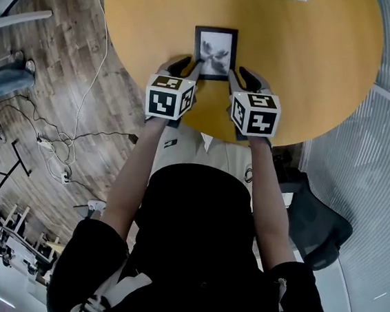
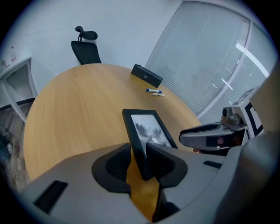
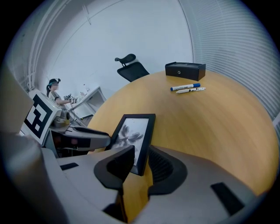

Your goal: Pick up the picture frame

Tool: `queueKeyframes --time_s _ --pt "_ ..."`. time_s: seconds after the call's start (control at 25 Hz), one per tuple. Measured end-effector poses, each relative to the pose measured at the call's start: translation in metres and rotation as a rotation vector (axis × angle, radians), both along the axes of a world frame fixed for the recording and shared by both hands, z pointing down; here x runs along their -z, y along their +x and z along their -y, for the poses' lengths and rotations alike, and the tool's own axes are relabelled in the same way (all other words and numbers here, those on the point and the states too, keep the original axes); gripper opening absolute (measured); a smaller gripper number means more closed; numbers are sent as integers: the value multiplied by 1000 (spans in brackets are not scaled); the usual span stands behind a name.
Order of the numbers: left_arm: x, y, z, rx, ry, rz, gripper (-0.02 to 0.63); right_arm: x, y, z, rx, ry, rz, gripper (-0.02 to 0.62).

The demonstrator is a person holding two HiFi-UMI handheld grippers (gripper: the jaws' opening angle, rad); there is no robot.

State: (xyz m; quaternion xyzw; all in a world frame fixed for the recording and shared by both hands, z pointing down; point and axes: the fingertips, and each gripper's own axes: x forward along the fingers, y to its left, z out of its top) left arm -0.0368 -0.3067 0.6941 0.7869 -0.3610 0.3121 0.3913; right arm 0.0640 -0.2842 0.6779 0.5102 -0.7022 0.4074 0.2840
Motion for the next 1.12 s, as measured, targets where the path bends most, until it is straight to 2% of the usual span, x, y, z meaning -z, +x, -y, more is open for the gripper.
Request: queueKeyframes --time_s 0.32,1.12 --pt "-15 10 2 5 -21 -2 104 -26 1 9 8 -35 -10 121" --pt "-19 13 0 10 -32 29 103 -36 2 8 -2 -57 -17 100"
